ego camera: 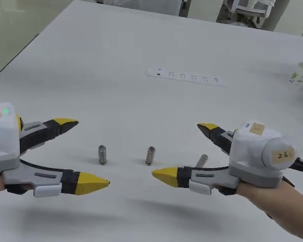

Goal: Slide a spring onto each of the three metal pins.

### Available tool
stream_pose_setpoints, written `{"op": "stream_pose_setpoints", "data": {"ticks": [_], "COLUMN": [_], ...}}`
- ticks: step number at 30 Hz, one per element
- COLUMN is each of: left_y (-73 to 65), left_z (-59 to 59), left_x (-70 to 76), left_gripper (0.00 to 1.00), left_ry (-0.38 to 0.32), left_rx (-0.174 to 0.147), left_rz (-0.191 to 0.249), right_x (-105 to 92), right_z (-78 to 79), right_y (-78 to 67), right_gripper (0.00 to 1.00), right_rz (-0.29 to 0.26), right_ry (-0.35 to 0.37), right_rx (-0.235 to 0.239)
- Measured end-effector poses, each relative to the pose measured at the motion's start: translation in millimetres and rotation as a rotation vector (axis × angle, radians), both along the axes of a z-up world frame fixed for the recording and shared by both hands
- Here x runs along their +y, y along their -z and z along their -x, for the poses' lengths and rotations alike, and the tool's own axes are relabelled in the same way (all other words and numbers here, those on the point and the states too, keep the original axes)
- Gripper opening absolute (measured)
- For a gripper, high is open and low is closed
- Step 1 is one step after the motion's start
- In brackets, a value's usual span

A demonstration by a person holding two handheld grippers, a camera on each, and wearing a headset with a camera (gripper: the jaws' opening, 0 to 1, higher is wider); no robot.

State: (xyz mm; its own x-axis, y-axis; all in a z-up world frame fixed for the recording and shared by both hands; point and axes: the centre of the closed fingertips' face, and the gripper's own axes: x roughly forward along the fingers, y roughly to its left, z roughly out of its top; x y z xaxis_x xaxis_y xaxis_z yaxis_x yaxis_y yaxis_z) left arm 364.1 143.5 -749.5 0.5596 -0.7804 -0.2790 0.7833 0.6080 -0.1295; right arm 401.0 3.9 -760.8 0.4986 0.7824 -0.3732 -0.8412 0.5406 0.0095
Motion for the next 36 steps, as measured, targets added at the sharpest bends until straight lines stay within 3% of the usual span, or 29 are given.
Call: {"op": "stream_pose_setpoints", "data": {"ticks": [12, 18, 25, 36], "left_y": [-0.4, 1.5, 8.3, 7.6], "left_z": [-0.4, 1.8, 10.0, 10.9], "left_x": [-0.1, 2.3, 6.6, 10.0], "left_gripper": [0.98, 0.98, 0.98, 0.98], "left_ry": [0.009, 0.000, -0.021, -0.041], "left_rx": [-0.004, 0.000, 0.017, 0.021], "left_rz": [-0.009, -0.009, -0.006, 0.001], "right_x": [-47.8, -68.6, -82.4, -86.0], "right_z": [12.2, 13.0, 21.5, 27.6], "right_y": [9.9, 6.5, 19.1, 21.9], "right_gripper": [0.99, 0.99, 0.99, 0.99], "right_rz": [-0.013, -0.035, -0.006, 0.005], "right_ry": [0.090, 0.144, 0.169, 0.169], "right_rx": [0.034, 0.033, 0.061, 0.070]}}
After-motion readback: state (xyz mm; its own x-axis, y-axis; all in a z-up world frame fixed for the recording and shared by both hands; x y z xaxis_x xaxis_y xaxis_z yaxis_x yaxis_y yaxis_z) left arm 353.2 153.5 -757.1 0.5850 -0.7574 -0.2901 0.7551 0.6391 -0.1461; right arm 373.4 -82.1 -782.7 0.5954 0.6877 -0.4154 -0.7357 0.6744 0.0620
